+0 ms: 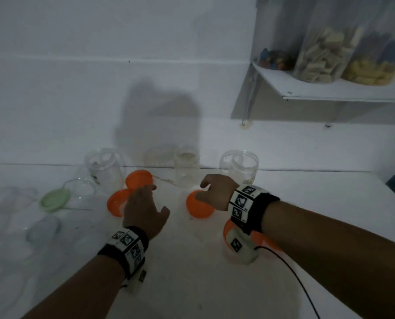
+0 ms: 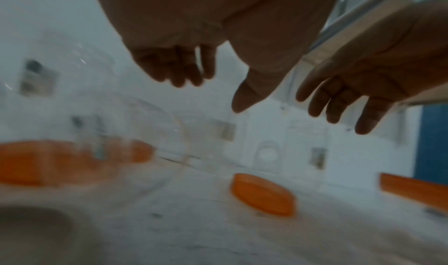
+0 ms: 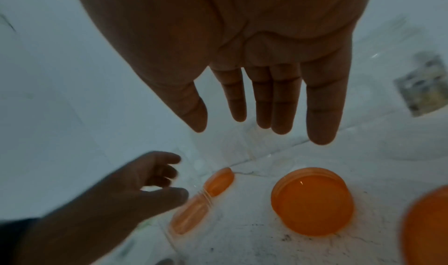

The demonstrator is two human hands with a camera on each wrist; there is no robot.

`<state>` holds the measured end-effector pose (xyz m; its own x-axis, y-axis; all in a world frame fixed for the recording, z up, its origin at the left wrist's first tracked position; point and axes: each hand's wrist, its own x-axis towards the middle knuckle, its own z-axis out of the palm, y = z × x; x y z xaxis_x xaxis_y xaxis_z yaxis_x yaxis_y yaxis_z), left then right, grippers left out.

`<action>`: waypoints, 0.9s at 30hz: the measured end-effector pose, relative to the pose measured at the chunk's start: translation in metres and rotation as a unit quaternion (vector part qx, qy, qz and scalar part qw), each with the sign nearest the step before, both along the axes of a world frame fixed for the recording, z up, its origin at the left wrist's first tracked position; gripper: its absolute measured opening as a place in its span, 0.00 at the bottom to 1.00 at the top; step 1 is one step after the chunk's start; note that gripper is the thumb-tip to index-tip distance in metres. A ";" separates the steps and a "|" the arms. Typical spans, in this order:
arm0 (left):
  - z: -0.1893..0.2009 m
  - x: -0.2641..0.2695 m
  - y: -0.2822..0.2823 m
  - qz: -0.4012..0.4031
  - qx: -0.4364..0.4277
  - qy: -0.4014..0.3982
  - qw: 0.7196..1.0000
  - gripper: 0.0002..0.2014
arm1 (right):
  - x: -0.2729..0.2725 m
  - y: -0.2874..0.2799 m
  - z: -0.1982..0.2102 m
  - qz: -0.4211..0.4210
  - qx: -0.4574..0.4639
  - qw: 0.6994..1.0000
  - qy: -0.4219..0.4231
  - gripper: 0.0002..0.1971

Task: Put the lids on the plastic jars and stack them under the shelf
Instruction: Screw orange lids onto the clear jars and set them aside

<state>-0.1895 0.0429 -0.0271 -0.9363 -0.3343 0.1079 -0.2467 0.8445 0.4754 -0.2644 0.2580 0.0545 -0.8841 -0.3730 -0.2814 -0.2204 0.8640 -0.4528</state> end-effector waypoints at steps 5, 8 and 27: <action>-0.020 -0.023 -0.045 0.040 -0.028 -0.184 0.982 0.61 | -0.038 -0.066 -0.051 -0.036 0.090 0.993 -0.070 0.36; -0.028 -0.029 -0.051 0.037 -0.031 -0.210 0.977 0.64 | -0.046 -0.086 -0.081 -0.085 0.174 0.978 -0.079 0.41; -0.018 0.015 -0.026 -0.058 0.223 -0.068 0.971 0.58 | -0.020 -0.050 -0.028 -0.219 -0.050 0.974 -0.020 0.52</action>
